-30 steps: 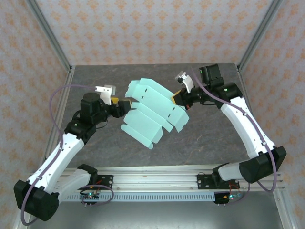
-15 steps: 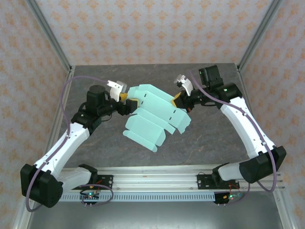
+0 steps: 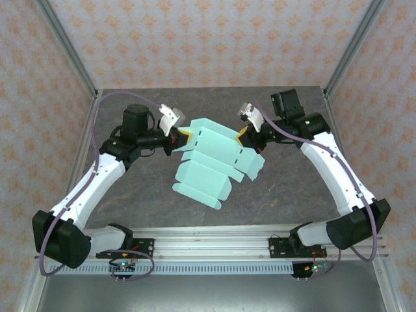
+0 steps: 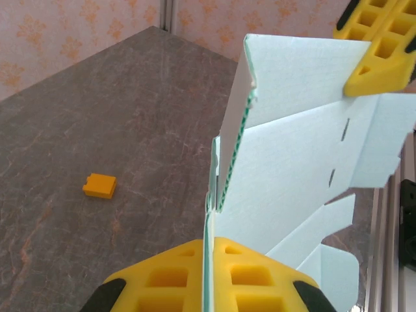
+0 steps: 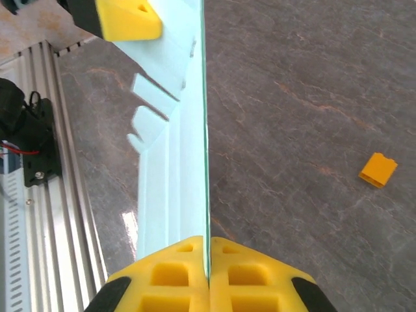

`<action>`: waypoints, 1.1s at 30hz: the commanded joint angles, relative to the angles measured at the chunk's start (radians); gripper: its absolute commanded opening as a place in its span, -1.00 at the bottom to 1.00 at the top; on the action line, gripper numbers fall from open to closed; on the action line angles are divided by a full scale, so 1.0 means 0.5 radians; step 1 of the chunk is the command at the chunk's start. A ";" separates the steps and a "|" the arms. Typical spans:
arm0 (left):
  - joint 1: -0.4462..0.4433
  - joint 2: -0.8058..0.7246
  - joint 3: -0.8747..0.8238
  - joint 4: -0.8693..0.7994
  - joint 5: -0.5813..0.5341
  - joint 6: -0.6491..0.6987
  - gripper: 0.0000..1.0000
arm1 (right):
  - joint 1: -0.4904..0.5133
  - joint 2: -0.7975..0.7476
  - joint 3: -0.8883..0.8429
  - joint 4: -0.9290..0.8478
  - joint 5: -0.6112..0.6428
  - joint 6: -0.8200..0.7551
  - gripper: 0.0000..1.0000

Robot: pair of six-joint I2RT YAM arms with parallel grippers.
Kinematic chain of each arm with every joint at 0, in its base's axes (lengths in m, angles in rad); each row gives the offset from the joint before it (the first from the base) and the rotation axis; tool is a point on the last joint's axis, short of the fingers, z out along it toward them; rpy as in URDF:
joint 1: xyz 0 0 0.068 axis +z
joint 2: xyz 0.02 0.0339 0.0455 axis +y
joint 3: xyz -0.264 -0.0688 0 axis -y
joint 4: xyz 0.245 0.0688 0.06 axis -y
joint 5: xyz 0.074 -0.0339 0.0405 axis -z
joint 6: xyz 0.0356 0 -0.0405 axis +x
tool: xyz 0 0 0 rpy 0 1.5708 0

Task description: Fold the paper box

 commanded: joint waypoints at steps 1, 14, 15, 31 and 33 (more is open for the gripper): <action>0.018 0.022 0.111 -0.148 0.071 0.048 -0.98 | 0.009 -0.087 -0.066 0.207 0.200 -0.049 -1.00; 0.080 0.213 0.306 -0.320 0.130 -0.137 -1.00 | 0.238 -0.525 -0.718 1.054 0.922 -0.333 -0.98; 0.080 0.223 0.316 -0.329 0.137 -0.137 -1.00 | 0.275 -0.544 -0.758 1.111 0.986 -0.360 -0.97; 0.090 0.350 0.397 -0.373 0.203 -0.219 -1.00 | 0.684 -0.657 -1.261 1.876 1.801 -0.957 -0.94; 0.092 0.352 0.402 -0.376 0.206 -0.219 -1.00 | 0.700 -0.657 -1.296 1.938 1.831 -1.004 -0.94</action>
